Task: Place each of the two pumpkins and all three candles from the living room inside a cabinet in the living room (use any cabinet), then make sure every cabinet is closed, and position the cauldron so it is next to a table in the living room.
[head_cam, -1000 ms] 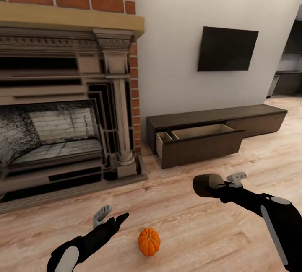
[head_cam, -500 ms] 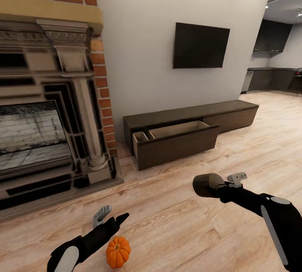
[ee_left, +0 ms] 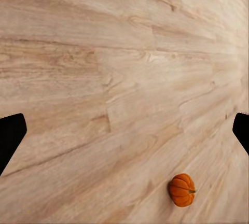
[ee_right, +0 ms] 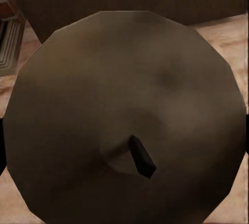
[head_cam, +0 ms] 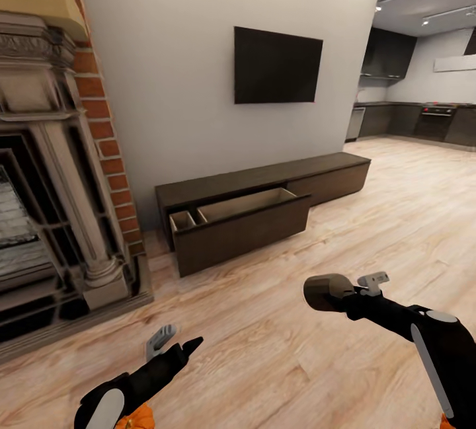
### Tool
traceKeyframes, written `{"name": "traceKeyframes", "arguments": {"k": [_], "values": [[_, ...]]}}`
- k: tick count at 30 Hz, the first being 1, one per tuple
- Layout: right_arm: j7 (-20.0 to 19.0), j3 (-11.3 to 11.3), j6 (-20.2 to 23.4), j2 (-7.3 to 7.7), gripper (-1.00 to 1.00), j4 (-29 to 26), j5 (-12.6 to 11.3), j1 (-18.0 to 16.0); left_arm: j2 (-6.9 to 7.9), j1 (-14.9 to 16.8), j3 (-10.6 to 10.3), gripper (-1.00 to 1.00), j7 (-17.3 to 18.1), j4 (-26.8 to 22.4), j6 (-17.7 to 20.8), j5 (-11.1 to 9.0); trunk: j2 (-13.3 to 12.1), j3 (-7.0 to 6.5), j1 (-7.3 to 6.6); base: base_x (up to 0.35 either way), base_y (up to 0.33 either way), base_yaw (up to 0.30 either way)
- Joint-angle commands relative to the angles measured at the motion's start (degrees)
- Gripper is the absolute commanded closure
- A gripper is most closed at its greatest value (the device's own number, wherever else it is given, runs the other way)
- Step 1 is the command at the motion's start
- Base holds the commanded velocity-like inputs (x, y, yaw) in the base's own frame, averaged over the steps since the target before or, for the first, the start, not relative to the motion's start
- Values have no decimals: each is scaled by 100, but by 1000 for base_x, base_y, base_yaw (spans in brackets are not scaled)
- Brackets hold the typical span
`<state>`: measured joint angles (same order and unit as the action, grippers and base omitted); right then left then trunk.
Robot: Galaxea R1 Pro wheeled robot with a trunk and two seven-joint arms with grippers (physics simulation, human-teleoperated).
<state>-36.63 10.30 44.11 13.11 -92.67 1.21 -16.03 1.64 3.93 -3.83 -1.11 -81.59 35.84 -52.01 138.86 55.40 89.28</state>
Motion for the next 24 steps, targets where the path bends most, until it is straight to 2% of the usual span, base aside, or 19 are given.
{"name": "traceKeyframes", "arguments": {"k": [1, 8, 19, 24], "values": [[-27, 7, 36, -1, 100, -3, -24, -5, 3, 2, -2, -100, -12, -6, 18, -21, 3, 13, 1, 196, -300, -212], [-27, 7, 36, 0, 100, -1, -23, -5, 3, 2, -3, -100, -12, -6, 13, -20, 3, 53, 1, 196, -300, -181], [-22, 7, 34, 7, 100, 0, -18, 3, 3, 1, 4, -100, -12, 6, 11, -20, 3, 59, 1, 220, -283, -17], [-21, 9, 30, 7, 100, 1, -20, 7, 3, 2, 5, -100, -12, 11, 4, -19, 3, 59, 1, 290, -177, -1]]}}
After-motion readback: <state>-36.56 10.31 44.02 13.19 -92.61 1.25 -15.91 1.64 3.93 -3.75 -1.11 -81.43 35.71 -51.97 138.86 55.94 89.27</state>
